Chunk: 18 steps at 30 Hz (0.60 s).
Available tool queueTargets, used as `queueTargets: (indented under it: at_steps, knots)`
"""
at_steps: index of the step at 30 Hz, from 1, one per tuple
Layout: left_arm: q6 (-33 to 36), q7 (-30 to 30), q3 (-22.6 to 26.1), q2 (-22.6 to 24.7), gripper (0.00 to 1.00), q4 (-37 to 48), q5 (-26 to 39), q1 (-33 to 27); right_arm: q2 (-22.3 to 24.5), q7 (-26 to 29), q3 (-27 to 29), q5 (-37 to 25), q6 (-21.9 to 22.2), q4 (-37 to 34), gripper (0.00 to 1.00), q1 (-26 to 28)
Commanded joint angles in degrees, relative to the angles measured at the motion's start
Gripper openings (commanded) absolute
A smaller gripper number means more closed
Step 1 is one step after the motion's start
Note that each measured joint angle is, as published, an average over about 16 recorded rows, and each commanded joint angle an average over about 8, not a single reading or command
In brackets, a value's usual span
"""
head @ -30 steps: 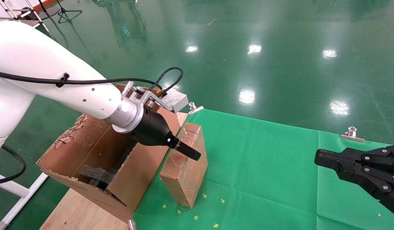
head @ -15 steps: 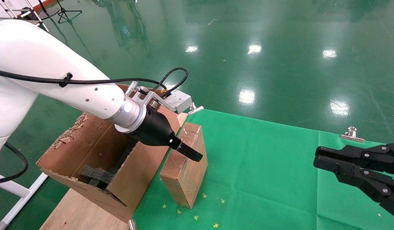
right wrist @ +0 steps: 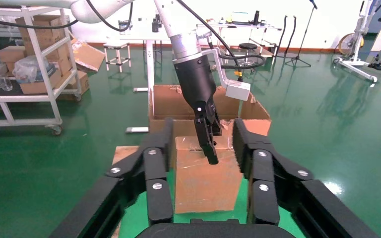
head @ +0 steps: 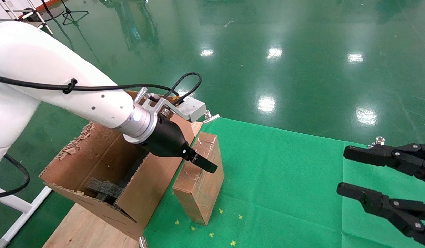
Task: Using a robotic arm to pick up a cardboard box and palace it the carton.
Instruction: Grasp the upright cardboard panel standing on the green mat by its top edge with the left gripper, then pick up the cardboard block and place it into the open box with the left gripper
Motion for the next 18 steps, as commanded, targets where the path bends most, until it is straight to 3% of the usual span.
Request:
queueTargets:
  at_steps: [1,12,18]
  knots:
    - [0.0,-0.04,-0.04,-0.01,0.0,0.01,-0.01,0.02,0.0,0.0,0.0,0.0,0.0,0.0,1.0,0.0]
    - [-0.12,0.52,-0.02,0.1,0.0,0.7,0.03,-0.19,0.0,0.0,0.0,0.0,0.0,0.0,1.0,0.0]
    - [-0.8,5.38,-0.88,-1.03,0.0,1.64,-1.3,-2.21,0.0,0.0,0.0,0.0,0.0,0.0,1.0,0.0]
